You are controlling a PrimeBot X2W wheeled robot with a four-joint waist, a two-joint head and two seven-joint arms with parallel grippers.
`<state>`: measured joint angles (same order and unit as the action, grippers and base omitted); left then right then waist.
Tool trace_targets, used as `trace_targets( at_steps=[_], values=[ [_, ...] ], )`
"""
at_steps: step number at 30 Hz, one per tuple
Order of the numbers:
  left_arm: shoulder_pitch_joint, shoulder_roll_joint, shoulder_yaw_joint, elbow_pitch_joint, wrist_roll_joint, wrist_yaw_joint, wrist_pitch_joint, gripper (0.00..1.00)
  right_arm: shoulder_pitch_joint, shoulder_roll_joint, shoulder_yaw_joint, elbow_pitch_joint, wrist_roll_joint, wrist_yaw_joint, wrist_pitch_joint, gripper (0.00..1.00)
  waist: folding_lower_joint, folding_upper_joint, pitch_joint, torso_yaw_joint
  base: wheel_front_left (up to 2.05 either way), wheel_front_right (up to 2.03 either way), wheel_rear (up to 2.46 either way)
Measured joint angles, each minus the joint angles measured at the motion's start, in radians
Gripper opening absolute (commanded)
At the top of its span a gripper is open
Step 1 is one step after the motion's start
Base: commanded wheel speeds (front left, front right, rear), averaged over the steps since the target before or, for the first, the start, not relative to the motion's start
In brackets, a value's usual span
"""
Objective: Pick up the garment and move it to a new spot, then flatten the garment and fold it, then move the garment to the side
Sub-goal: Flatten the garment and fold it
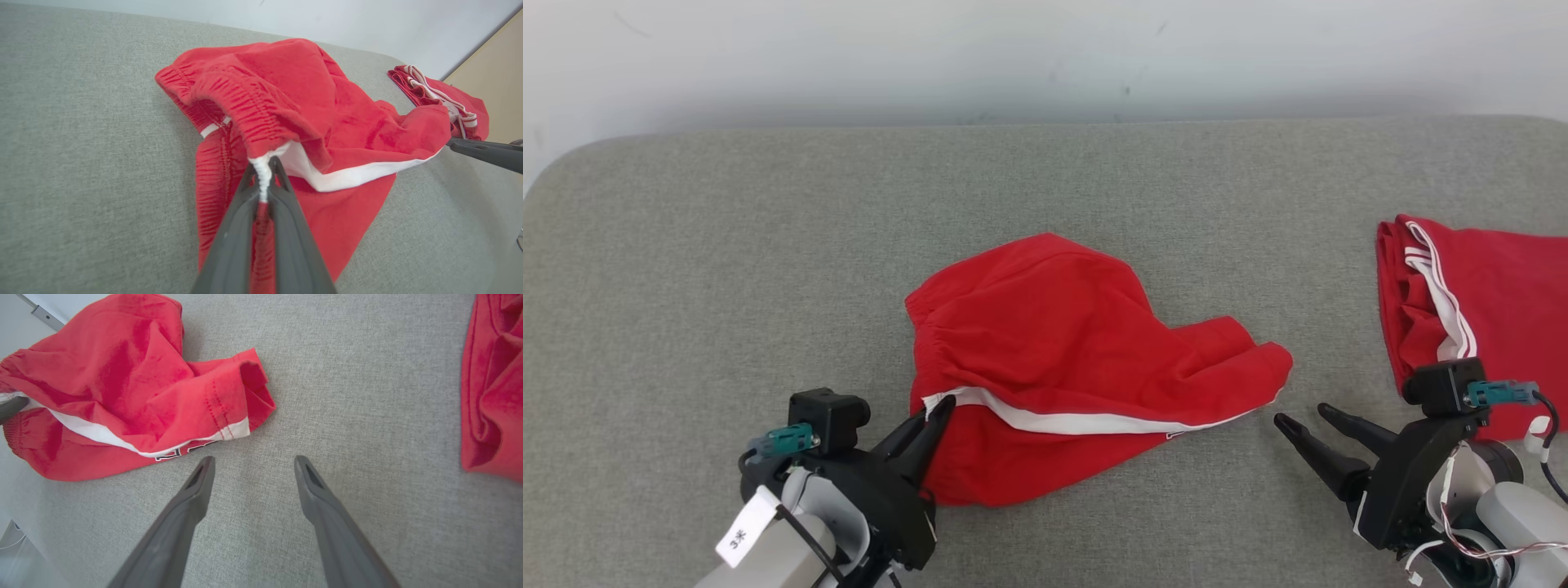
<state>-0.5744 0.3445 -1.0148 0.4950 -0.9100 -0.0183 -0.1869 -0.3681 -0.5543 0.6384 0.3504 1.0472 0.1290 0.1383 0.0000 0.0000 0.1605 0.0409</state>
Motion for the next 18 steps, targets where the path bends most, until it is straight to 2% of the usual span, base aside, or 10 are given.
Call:
trace_targets(
  at_steps=[14,15,16,18],
  values=[
    [-0.007,-0.029,-0.01,-0.016,0.003,0.0,0.003,0.0,-0.012,0.022,0.017,0.054,-0.05,-0.006,-0.045,1.0,0.0,0.0,0.006,0.051,0.0,0.0,0.0],
    [-0.006,-0.028,-0.01,-0.017,0.003,0.0,0.003,0.0,-0.013,0.026,0.02,0.062,-0.055,-0.006,-0.046,0.47,0.0,0.0,0.006,0.055,0.0,0.0,0.0],
    [-0.006,-0.027,-0.01,-0.017,0.003,0.0,0.003,0.0,-0.017,0.027,0.028,0.067,-0.063,-0.006,-0.046,0.0,0.0,0.0,0.007,0.059,0.0,0.0,0.0],
    [-0.006,-0.024,-0.01,-0.017,0.003,0.001,0.003,0.0,-0.028,0.036,0.035,0.071,-0.078,-0.006,-0.053,0.0,0.0,0.0,0.007,0.062,0.0,0.0,0.0]
  ],
)
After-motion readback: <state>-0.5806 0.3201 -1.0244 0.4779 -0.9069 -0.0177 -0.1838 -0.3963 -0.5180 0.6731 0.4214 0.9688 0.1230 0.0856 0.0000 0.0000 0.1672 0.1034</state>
